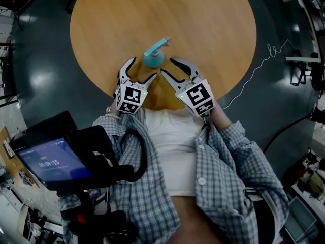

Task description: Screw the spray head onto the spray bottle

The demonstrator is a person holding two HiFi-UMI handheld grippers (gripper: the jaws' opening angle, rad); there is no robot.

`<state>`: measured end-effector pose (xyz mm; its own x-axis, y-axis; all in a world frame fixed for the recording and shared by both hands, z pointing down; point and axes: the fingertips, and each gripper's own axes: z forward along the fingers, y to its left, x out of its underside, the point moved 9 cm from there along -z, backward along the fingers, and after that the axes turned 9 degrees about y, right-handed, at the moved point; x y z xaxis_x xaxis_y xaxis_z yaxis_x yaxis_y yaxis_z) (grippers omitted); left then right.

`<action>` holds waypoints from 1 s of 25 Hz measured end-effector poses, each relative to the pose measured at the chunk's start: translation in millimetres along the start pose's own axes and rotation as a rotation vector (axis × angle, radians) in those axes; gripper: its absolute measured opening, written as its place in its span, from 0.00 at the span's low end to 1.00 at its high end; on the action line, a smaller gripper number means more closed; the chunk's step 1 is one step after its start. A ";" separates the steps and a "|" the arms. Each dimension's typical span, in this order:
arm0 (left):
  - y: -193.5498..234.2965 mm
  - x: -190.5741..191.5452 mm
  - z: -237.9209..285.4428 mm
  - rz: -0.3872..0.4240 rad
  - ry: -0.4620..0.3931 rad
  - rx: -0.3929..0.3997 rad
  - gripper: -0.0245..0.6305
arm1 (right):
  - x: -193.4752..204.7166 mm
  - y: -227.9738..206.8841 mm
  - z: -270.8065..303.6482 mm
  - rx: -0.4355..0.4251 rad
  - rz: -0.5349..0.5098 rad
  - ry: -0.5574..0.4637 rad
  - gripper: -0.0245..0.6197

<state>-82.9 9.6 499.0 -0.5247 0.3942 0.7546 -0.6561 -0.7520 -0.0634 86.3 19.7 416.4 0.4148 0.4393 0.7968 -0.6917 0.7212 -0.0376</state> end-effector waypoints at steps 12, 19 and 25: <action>6.5 2.8 -30.5 -0.056 0.001 -0.084 0.04 | 39.3 -1.0 7.6 0.004 0.018 0.109 0.03; 4.9 11.6 -33.5 -0.087 0.021 -0.089 0.04 | 48.4 -9.5 6.2 0.025 0.080 0.106 0.03; 7.9 14.3 -28.7 -0.106 0.027 -0.100 0.04 | 50.6 -9.2 10.9 0.008 0.075 0.128 0.03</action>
<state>-111.1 24.5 490.6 -0.4628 0.4835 0.7430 -0.7588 -0.6494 -0.0502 107.2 29.5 463.7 0.4332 0.5568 0.7088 -0.7281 0.6797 -0.0889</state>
